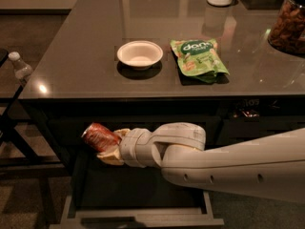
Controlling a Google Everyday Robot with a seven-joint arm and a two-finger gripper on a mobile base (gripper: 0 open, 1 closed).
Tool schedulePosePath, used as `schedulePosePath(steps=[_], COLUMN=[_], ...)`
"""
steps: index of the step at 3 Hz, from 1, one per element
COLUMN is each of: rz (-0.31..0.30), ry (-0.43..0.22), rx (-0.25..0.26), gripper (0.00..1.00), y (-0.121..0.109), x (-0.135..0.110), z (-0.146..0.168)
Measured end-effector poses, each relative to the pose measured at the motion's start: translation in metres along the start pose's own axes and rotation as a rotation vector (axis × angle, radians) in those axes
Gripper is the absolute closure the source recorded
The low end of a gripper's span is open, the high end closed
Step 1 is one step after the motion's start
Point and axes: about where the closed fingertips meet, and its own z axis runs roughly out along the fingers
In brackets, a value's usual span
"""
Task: Pick coke can from middle drawer and place on counter
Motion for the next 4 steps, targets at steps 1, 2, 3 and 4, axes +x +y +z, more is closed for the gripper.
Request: schedulePosePath(steps=[1, 2, 3, 4], rz=[-0.007, -0.026, -0.069, -0.073], ry=[-0.104, -0.186, -0.264, -0.266], rx=[0.056, 0.110, 0.154, 0.157], gripper=[1.00, 1.00, 1.00, 1.00], y=[-0.020, -0.034, -0.039, -0.039], x=[-0.038, -0.071, -0.102, -0.102], z=[-0.017, -0.035, -0.056, -0.057])
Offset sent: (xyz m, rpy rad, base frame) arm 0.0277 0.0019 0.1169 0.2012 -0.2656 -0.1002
